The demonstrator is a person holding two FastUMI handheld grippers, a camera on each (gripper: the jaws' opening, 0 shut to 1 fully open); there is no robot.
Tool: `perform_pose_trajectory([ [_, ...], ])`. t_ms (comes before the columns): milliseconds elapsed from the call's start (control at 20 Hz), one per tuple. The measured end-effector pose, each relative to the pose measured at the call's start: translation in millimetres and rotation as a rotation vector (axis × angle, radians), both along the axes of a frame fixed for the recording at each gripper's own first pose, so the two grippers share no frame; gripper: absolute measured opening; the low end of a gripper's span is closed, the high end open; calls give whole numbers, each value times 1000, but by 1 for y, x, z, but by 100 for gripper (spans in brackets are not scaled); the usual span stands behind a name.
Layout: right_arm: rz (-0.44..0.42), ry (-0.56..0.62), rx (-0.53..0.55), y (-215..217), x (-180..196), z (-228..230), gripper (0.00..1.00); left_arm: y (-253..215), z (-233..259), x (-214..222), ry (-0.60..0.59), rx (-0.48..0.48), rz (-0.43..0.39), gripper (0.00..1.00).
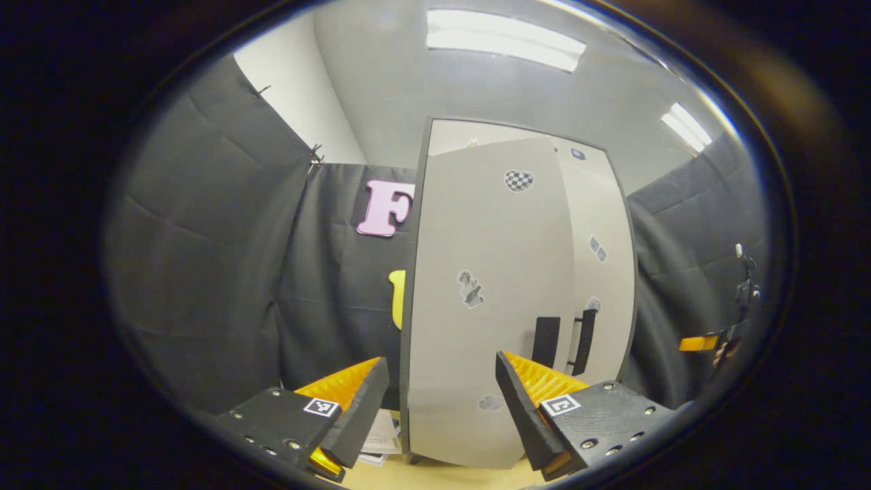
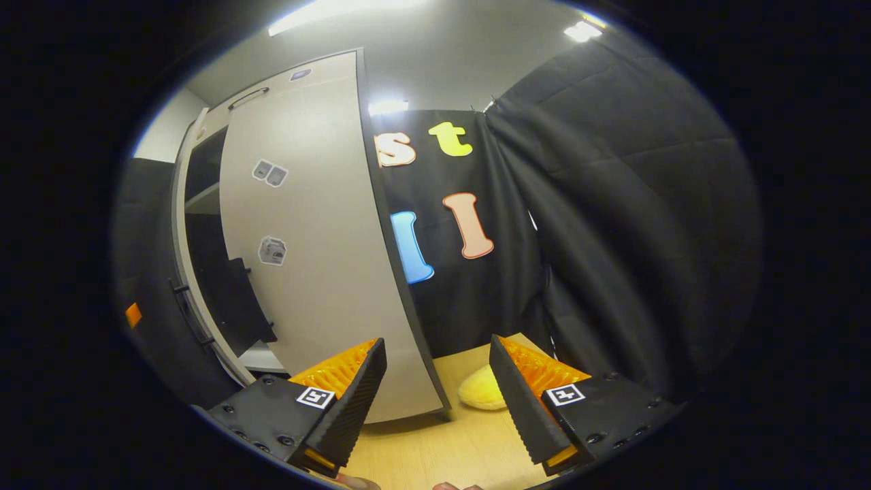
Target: Grasp the bottle in the cabinet with the left hand and place it on the coaster, then close the right door with the right hand and the left door with the left hand.
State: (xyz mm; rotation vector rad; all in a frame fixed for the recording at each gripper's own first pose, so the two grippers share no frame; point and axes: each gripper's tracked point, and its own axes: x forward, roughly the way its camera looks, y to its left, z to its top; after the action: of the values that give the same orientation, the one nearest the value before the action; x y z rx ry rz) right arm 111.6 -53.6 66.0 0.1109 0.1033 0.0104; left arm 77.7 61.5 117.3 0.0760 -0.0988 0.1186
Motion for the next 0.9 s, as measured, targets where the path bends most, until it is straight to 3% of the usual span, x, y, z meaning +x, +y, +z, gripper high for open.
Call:
perform_pose_trajectory([
  [250,16,-70,-27,13,-2,15,97,3,-5,-22,13,-1,41,96],
  [800,88,-67,-131,28,-16,-3,97,6,-5,-55,38,-18,127,96],
  [850,105,-59,-132,28,-16,-7,96,2,-6,-57,44,-23,132,91],
  [900,122,-50,-132,27,-17,-9,97,-1,-8,-62,55,-25,142,97],
])
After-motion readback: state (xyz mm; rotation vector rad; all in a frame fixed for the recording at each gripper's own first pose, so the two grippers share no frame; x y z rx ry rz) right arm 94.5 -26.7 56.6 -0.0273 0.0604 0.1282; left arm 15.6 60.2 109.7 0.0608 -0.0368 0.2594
